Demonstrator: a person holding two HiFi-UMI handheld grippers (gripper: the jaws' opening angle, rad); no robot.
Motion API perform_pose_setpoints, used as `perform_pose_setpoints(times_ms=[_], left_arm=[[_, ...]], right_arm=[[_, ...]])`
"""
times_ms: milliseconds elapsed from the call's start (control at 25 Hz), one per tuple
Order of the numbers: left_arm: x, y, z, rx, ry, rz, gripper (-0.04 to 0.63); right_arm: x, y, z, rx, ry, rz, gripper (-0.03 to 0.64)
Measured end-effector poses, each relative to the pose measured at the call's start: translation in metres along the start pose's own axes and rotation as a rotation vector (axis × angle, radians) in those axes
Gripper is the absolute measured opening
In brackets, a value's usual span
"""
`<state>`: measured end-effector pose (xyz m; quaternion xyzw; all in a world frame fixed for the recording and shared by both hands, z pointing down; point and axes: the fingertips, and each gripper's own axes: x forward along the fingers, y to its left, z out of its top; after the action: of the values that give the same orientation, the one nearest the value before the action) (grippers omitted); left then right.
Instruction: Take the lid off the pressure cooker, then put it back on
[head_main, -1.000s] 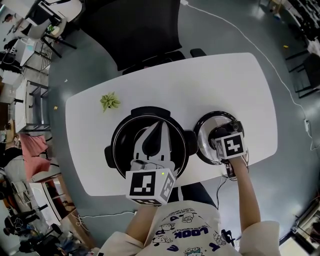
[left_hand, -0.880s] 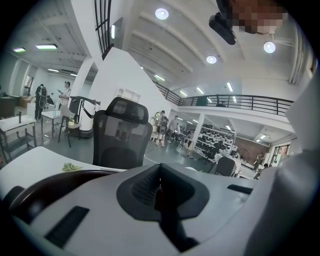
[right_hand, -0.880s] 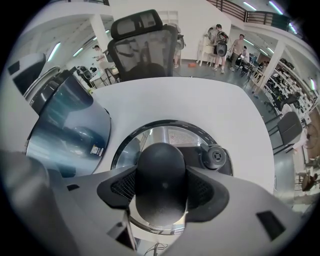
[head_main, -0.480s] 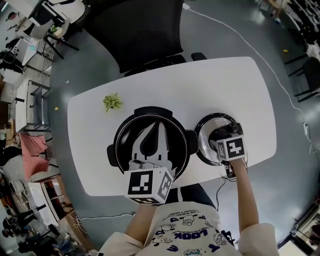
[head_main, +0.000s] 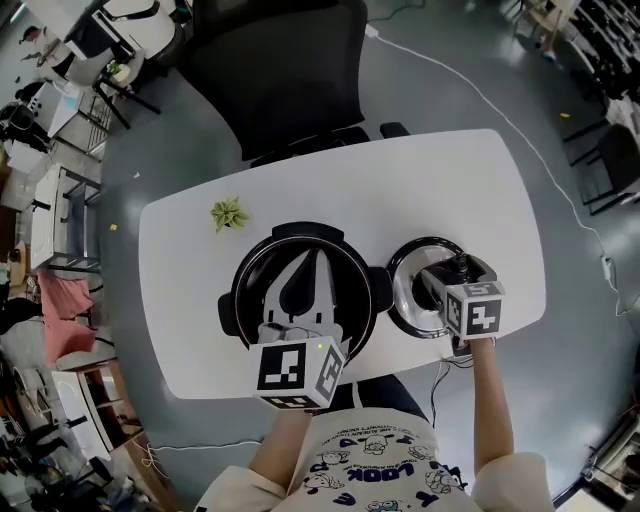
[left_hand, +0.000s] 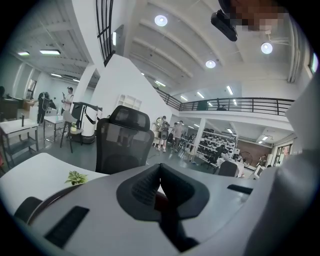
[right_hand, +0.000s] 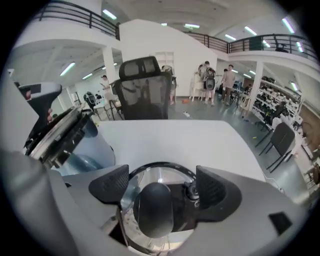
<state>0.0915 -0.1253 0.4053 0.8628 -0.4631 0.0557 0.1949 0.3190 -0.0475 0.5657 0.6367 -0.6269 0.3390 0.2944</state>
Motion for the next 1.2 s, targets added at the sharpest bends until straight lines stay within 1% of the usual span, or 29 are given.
perform_pose_setpoints(times_ms=[80,160,240,280,400,520,600,720,960,1200], left_arm=[[-0.001,-0.002,0.007,0.008,-0.015,-0.005,0.014],[-0.003,-0.006,0.014,0.015,-0.032,-0.011,0.014],[-0.005,-0.009,0.022,0.022,-0.052,-0.017,0.014],[-0.007,-0.010,0.027,0.025,-0.062,-0.019,0.014],[-0.011,-0.015,0.041,0.036,-0.089,-0.025,0.015],[-0.016,-0.018,0.055,0.040,-0.121,-0.027,0.014],[-0.020,-0.019,0.063,0.040,-0.142,-0.031,0.014],[-0.028,-0.020,0.074,0.056,-0.172,-0.028,0.014],[-0.046,-0.022,0.098,0.097,-0.239,-0.011,0.014],[-0.063,-0.028,0.112,0.124,-0.287,-0.001,0.014]], right_arm=[[-0.020,0.001,0.026,-0.015,-0.110,-0.026,0.426],[-0.042,0.004,0.051,-0.041,-0.215,-0.052,0.376],[-0.064,0.009,0.072,-0.063,-0.307,-0.078,0.354],[-0.075,0.011,0.081,-0.067,-0.350,-0.091,0.333],[-0.108,0.018,0.108,-0.066,-0.472,-0.123,0.299],[-0.134,0.026,0.128,-0.070,-0.565,-0.146,0.250],[-0.148,0.031,0.138,-0.070,-0.612,-0.166,0.199],[-0.165,0.040,0.147,-0.068,-0.673,-0.183,0.150],[-0.199,0.055,0.159,-0.051,-0.769,-0.184,0.095],[-0.225,0.064,0.162,-0.052,-0.832,-0.190,0.041]])
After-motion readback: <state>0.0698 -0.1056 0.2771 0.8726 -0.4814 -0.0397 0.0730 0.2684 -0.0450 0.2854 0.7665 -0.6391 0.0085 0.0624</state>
